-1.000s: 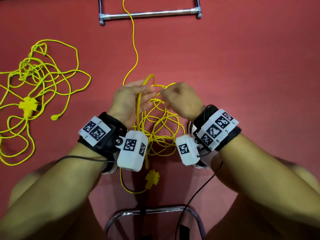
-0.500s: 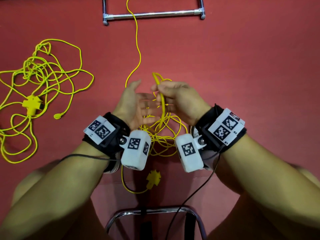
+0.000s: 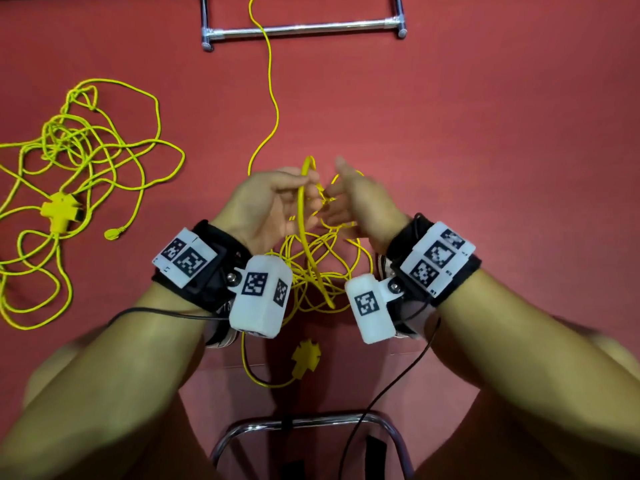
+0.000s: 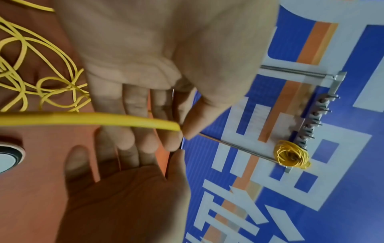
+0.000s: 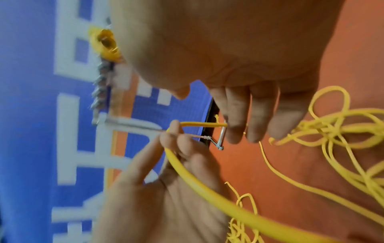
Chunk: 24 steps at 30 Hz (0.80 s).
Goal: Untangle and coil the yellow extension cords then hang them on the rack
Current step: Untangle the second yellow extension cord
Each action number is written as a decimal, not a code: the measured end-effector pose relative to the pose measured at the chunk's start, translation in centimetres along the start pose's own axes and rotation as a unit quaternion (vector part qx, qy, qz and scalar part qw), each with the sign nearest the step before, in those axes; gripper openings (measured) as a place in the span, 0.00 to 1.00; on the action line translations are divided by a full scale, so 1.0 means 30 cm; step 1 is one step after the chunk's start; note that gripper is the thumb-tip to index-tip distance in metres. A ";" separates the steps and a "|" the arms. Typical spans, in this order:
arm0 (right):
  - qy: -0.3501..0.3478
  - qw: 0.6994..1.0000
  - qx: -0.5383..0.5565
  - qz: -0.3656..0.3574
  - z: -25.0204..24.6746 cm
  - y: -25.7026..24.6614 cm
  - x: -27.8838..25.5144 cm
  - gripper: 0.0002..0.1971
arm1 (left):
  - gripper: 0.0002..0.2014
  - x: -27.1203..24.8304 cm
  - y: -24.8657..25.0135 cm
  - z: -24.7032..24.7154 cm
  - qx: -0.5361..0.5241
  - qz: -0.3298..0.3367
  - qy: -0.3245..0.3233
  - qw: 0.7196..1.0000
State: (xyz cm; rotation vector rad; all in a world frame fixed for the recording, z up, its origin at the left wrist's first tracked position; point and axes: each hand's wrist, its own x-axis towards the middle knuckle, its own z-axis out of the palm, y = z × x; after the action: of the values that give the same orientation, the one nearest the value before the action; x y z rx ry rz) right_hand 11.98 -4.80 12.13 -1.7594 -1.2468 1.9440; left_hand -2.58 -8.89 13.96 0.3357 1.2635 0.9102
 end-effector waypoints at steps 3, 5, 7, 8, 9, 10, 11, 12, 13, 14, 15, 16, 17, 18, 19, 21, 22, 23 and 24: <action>-0.035 0.988 0.140 0.047 -0.025 -0.018 0.024 0.24 | 0.07 -0.022 -0.014 0.012 0.064 -0.001 -0.069 0.996; -0.049 0.980 0.193 0.026 -0.016 -0.021 0.024 0.17 | 0.06 -0.031 -0.026 0.015 0.103 -0.018 -0.093 0.990; -0.033 0.976 0.214 -0.013 -0.002 -0.021 0.024 0.10 | 0.08 -0.037 -0.029 0.016 0.130 -0.052 -0.111 0.984; -0.030 0.976 0.216 -0.024 0.003 -0.021 0.019 0.10 | 0.09 -0.040 -0.026 0.016 0.135 -0.073 -0.119 0.981; -0.027 0.975 0.219 -0.027 0.007 -0.018 0.015 0.10 | 0.12 -0.039 -0.020 0.012 0.135 -0.090 -0.118 0.980; -0.026 0.974 0.224 -0.027 0.009 -0.019 0.010 0.11 | 0.13 -0.037 -0.015 0.011 0.134 -0.101 -0.111 0.980; -0.026 0.973 0.228 -0.031 0.009 -0.018 0.007 0.10 | 0.13 -0.031 -0.010 0.006 0.125 -0.110 -0.094 0.982; -0.029 0.971 0.233 -0.040 0.008 -0.021 0.004 0.09 | 0.15 -0.021 -0.006 -0.001 0.113 -0.115 -0.068 0.984; -0.033 0.969 0.239 -0.054 0.005 -0.026 -0.001 0.07 | 0.17 -0.010 -0.005 -0.011 0.097 -0.117 -0.038 0.988; -0.042 0.967 0.243 -0.065 0.004 -0.034 -0.012 0.06 | 0.20 0.003 -0.006 -0.022 0.078 -0.116 -0.008 0.990; -0.058 0.966 0.240 -0.074 0.003 -0.041 -0.027 0.05 | 0.24 0.017 -0.011 -0.030 0.053 -0.113 0.012 0.992; -0.082 0.965 0.235 -0.080 0.005 -0.046 -0.042 0.05 | 0.28 0.028 -0.018 -0.036 0.032 -0.108 0.023 0.993; -0.114 0.963 0.231 -0.085 0.009 -0.049 -0.059 0.06 | 0.30 0.036 -0.027 -0.038 0.008 -0.104 0.029 0.994; -0.150 0.958 0.225 -0.091 0.015 -0.049 -0.074 0.06 | 0.29 0.038 -0.034 -0.033 -0.010 -0.098 0.032 0.995; -0.180 0.955 0.213 -0.099 0.025 -0.047 -0.085 0.06 | 0.26 0.044 -0.044 -0.029 -0.024 -0.088 0.038 0.995; -0.205 0.959 0.149 -0.128 0.042 -0.038 -0.100 0.06 | 0.20 0.060 -0.060 -0.030 -0.028 -0.057 0.065 0.996; -0.195 0.965 0.105 -0.141 0.049 -0.034 -0.103 0.05 | 0.18 0.071 -0.063 -0.036 -0.019 -0.044 0.087 0.995; -0.175 0.971 0.065 -0.148 0.054 -0.029 -0.101 0.05 | 0.16 0.084 -0.063 -0.045 -0.014 -0.034 0.109 0.993; -0.145 0.978 0.036 -0.145 0.056 -0.023 -0.094 0.06 | 0.14 0.088 -0.059 -0.051 -0.006 -0.022 0.131 0.991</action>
State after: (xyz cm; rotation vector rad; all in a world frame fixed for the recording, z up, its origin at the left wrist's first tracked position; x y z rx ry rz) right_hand 10.91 -6.98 14.44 -1.2086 -1.4115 2.0874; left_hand -3.22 -8.40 10.52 0.1807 1.5001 0.9457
